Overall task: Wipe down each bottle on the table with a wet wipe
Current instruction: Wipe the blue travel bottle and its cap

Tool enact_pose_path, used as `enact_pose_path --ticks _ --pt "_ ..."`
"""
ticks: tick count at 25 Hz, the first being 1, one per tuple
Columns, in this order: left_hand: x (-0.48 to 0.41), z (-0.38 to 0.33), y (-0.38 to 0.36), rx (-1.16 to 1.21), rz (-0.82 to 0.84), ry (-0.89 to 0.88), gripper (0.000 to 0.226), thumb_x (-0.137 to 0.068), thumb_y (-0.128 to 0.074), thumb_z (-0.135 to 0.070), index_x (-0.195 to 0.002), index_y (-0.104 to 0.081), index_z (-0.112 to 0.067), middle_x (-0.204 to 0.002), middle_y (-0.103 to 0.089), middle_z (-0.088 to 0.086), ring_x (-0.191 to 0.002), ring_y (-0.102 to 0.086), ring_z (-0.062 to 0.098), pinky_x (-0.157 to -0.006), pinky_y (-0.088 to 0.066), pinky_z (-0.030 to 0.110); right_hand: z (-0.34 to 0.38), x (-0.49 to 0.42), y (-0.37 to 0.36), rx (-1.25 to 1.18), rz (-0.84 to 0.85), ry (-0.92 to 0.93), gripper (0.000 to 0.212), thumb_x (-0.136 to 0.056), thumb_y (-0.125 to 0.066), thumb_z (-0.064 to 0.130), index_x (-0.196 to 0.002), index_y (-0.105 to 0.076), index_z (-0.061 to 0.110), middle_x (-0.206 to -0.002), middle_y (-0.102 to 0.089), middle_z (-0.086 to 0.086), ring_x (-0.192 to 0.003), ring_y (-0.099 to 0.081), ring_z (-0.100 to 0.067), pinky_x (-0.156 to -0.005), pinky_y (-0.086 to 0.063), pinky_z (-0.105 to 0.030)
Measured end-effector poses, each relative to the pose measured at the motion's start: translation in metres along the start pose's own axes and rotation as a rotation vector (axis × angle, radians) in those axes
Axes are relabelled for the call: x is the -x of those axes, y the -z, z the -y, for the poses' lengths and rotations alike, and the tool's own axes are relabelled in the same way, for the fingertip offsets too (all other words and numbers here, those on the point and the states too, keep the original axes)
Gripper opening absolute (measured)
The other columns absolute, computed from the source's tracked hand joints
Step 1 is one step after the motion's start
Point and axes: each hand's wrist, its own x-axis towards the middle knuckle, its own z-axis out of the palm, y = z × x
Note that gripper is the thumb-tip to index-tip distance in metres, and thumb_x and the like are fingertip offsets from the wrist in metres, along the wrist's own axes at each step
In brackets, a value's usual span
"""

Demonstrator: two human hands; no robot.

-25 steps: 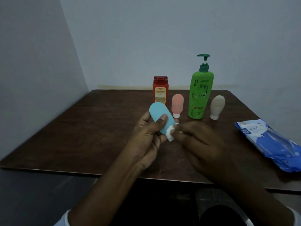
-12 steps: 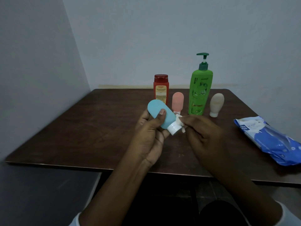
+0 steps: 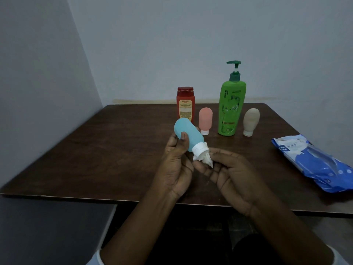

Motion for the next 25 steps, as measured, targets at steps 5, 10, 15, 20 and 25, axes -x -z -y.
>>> enact_pose_path --ticks 5,10,15,20,25 --pt "0.000 -0.001 0.003 -0.129 0.027 -0.035 0.054 -0.085 -0.066 -0.012 -0.137 -0.055 -0.008 -0.116 -0.076 0.011 -0.104 -0.074 0.021 -0.093 -0.060 0.037 -0.003 -0.002 0.005 -0.100 -0.013 0.088 0.024 -0.095 -0.049 0.000 -0.113 -0.058 -0.014 -0.112 -0.069 -0.024 -0.102 -0.069 -0.035 -0.086 -0.058 -0.042" --pt "0.004 -0.014 0.000 -0.256 0.101 0.031 0.051 -0.098 -0.059 -0.004 -0.144 -0.054 -0.025 -0.123 -0.076 0.007 -0.110 -0.073 0.022 -0.088 -0.063 0.038 0.009 0.001 0.016 0.819 -0.062 0.700 0.034 -0.086 -0.070 0.011 -0.118 -0.067 0.022 -0.109 -0.071 0.015 -0.106 -0.065 0.000 -0.086 -0.051 -0.013" --pt "0.008 -0.027 -0.009 -0.308 0.112 0.039 0.053 -0.090 -0.068 -0.013 -0.142 -0.055 -0.020 -0.122 -0.076 0.011 -0.108 -0.075 0.025 -0.083 -0.065 0.037 0.012 -0.006 0.033 1.569 0.086 1.275 0.031 -0.098 -0.056 0.012 -0.127 -0.064 0.005 -0.124 -0.063 -0.013 -0.114 -0.059 -0.019 -0.099 -0.046 -0.023" --pt "0.012 -0.024 -0.012 -0.248 0.082 0.069 0.055 -0.082 -0.070 -0.006 -0.136 -0.058 -0.005 -0.122 -0.075 0.017 -0.105 -0.075 0.026 -0.087 -0.064 0.038 0.014 -0.006 0.035 1.632 0.201 1.412 0.032 -0.098 -0.057 0.007 -0.130 -0.060 0.000 -0.127 -0.061 -0.018 -0.120 -0.058 -0.027 -0.102 -0.046 -0.036" --pt "0.012 -0.016 -0.012 -0.099 0.091 0.048 0.063 -0.080 -0.069 -0.008 -0.141 -0.054 -0.004 -0.133 -0.069 0.021 -0.113 -0.073 0.026 -0.094 -0.061 0.037 0.008 -0.002 0.026 1.170 -0.006 1.025 0.031 -0.092 -0.065 0.010 -0.124 -0.066 0.010 -0.122 -0.067 0.001 -0.115 -0.061 -0.004 -0.098 -0.047 -0.019"
